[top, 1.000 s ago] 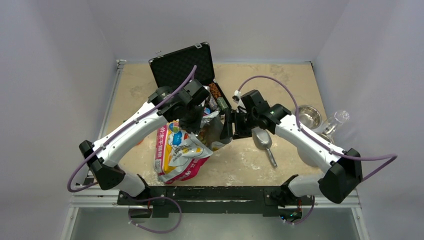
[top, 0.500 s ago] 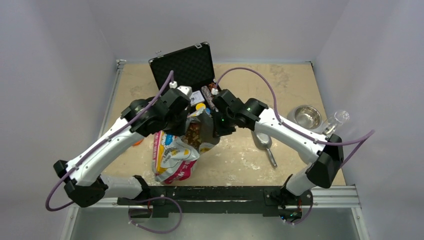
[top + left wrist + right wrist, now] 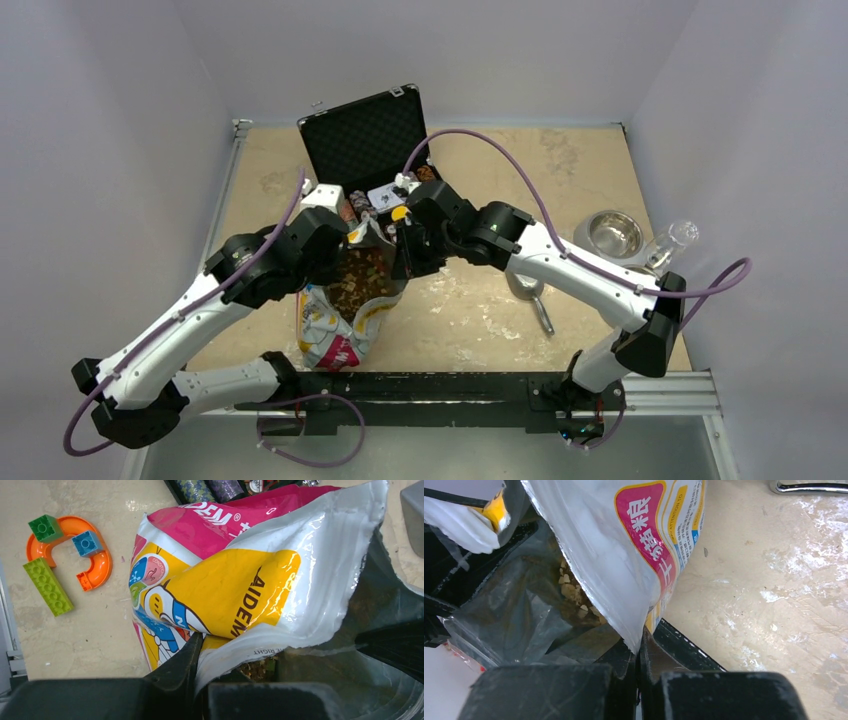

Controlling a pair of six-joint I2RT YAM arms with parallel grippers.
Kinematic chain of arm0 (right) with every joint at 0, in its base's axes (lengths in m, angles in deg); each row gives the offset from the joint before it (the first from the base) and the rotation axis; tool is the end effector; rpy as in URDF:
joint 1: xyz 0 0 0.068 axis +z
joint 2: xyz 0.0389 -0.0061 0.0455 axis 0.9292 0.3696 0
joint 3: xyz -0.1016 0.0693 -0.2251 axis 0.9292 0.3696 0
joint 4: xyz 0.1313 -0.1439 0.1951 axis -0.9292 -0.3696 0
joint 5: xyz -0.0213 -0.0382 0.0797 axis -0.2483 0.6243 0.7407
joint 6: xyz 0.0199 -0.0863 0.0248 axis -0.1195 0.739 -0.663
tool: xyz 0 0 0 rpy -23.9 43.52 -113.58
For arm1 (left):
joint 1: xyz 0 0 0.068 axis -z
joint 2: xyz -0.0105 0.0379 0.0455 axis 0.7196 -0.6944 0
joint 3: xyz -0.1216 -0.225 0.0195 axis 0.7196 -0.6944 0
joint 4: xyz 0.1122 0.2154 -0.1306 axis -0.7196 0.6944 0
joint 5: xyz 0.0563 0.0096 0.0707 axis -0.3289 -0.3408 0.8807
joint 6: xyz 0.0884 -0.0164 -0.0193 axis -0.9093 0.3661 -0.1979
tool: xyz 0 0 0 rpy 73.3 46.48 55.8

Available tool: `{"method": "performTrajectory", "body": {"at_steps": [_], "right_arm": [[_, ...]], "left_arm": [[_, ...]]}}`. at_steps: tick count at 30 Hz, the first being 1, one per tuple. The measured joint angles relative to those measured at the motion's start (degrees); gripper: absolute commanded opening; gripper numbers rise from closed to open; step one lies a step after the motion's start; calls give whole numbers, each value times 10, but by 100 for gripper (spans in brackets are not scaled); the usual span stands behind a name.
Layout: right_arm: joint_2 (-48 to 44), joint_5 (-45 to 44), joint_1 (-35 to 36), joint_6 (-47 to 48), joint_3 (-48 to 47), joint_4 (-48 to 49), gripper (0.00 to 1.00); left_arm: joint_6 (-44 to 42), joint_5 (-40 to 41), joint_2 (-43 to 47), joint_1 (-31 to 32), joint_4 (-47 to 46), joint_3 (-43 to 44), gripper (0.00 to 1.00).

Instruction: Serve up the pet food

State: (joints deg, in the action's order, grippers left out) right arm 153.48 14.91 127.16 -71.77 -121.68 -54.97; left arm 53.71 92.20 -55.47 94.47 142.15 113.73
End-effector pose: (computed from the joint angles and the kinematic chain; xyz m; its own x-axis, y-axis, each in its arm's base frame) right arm 0.1896 0.3292 0.3206 -0.8509 -0.1634 -0.4993 -0.4422 0.7358 0.5129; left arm 0.1696 -0.1348 0.3350 -0.7375 0.0142 -0.6752 0.0623 0.9969 -0.0471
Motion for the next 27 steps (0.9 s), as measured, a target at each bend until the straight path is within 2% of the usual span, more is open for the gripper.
{"method": "performTrajectory", "body": {"at_steps": [5,8,11,14,16,19,22,23,27], "right_arm": [[19,19,0,2,-18,5,0],[77,45,0,9,-97,-8,0],[166,71,0,19,-240,-56,0],[236,90,0,23,-365,-88,0],[242,104,-1,21,-380,-80,0],[197,113,-11,12,-299,-20,0],[115,134,-30,-5,-144,50,0],[85,146,-40,-13,-76,80,0],[55,179,-66,-26,83,123,0]], "left_arm": [[0,50,19,0,32,14,0],[5,111,9,-1,108,63,0],[-5,165,-9,-5,172,103,0],[-42,191,-23,-6,191,148,0],[-68,204,-23,-8,192,177,0],[-103,219,-18,-8,174,196,0],[-132,208,-15,-8,117,169,0],[-137,195,-18,-8,96,150,0],[-137,111,-87,-8,76,95,0]]}}
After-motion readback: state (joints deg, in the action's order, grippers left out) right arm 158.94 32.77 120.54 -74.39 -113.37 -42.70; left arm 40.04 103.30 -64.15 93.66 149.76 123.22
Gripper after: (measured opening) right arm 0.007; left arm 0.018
